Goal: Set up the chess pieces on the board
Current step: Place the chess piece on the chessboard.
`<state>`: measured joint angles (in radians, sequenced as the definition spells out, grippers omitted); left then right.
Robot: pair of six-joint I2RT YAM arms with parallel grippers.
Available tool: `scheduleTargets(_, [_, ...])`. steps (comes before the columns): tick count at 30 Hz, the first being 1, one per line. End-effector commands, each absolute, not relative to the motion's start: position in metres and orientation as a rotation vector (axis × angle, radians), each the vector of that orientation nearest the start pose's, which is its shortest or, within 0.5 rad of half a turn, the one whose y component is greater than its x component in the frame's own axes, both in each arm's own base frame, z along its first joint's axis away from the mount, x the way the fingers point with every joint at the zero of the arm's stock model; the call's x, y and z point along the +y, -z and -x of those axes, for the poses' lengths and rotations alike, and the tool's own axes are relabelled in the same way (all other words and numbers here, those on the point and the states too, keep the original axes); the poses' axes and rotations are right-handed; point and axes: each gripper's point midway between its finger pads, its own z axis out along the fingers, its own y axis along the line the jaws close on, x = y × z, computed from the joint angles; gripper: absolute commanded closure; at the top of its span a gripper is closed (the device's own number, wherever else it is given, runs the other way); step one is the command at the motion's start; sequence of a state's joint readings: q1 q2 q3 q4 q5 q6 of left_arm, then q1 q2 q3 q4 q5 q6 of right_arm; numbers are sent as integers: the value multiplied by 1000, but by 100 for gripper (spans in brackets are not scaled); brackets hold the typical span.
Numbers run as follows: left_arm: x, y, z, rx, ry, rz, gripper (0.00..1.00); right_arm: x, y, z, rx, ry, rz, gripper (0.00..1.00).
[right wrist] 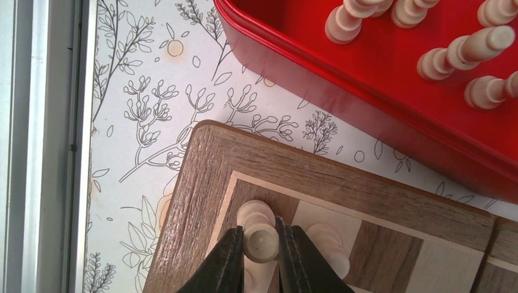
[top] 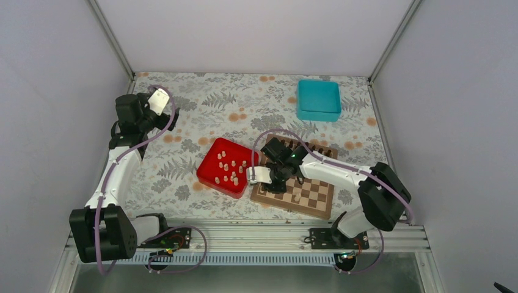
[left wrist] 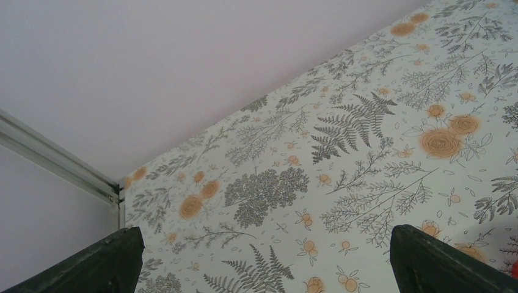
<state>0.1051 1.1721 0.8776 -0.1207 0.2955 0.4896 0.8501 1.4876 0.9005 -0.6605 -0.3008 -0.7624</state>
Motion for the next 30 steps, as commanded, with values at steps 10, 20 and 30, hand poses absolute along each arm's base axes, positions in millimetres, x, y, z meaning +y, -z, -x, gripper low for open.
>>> scheduleTargets(10, [-8, -251, -393, 1867, -103, -566, 0, 275, -65, -167, 1846, -467, 2104, 80])
scheduleTargets(20, [-9, -254, -392, 1858, -100, -570, 0, 290, -106, -175, 1771, -487, 2056, 68])
scheduleTargets(30, [-12, -261, -389, 1836, -88, -575, 0, 366, -149, -203, 1592, -485, 2016, 65])
